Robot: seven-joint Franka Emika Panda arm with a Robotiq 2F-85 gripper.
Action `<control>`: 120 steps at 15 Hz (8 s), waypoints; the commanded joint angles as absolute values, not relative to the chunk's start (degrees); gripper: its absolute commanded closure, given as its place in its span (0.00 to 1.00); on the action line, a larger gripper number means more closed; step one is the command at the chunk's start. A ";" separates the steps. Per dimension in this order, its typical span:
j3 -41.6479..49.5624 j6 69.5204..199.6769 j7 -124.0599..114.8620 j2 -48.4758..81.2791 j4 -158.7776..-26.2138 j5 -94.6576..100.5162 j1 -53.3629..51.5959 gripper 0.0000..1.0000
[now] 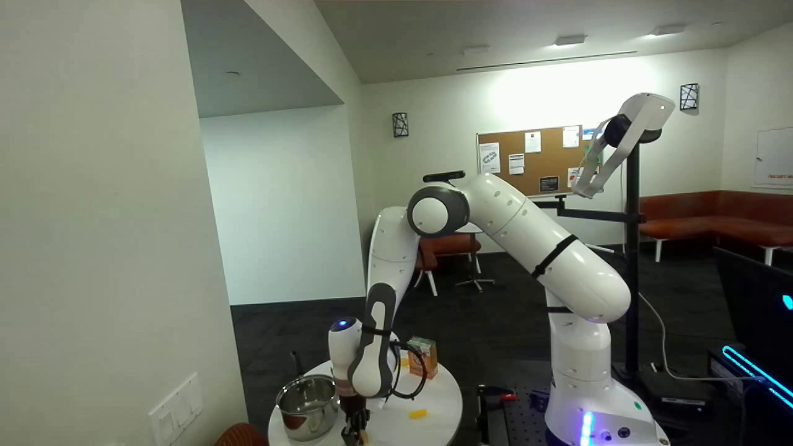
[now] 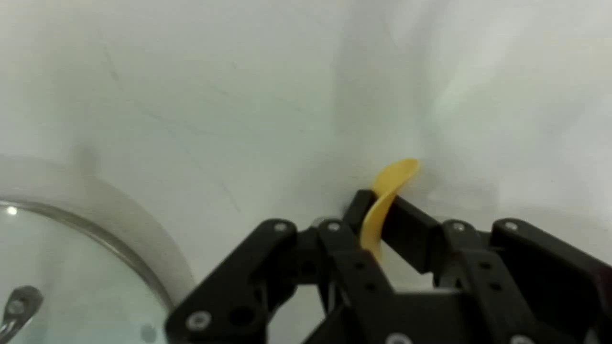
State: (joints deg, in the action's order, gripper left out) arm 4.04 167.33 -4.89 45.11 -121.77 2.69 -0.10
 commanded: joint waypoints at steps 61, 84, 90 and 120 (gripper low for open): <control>6.63 140.52 -8.54 46.26 -82.25 5.15 -2.38 0.00; 5.84 129.42 -21.77 14.46 -112.74 6.62 -4.95 0.00; 5.69 130.63 -20.86 10.64 -120.74 5.86 -2.66 0.00; 10.36 147.03 -23.42 16.13 -129.69 3.67 2.98 0.00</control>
State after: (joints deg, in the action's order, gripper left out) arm 9.88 147.15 -22.93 16.13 -129.55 3.28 3.82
